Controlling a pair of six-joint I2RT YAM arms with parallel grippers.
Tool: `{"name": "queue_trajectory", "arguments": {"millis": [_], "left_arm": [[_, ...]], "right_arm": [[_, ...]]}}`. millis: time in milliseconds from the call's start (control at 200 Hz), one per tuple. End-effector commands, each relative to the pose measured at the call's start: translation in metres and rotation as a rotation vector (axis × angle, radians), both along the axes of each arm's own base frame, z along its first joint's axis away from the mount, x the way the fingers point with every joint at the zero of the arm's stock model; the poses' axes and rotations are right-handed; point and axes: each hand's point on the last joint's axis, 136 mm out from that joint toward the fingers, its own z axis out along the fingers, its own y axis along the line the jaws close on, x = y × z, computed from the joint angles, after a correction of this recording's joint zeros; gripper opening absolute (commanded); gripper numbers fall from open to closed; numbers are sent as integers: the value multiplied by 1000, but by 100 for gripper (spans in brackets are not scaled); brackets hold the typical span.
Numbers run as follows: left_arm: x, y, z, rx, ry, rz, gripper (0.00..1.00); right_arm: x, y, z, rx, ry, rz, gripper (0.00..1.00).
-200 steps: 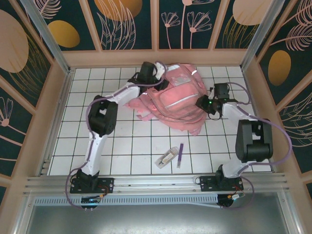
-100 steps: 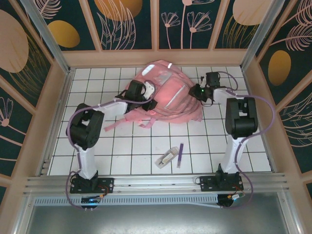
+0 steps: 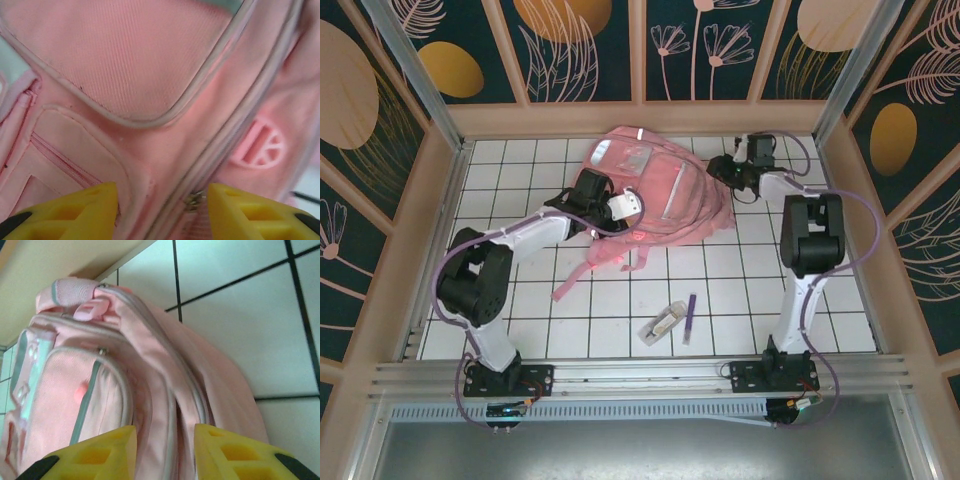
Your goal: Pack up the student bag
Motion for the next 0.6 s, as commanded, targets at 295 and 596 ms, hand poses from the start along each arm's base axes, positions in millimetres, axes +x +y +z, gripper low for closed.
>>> {"name": "queue_trajectory", "arguments": {"millis": [295,596], "left_arm": [[31,-16,-44,-23,134,-29,4],[-54,-50,33,-503,391,-49,0]], "right_arm": [[-109,49,6,-49,76,236,35],[-98,89,-38,33,187,210,33]]}}
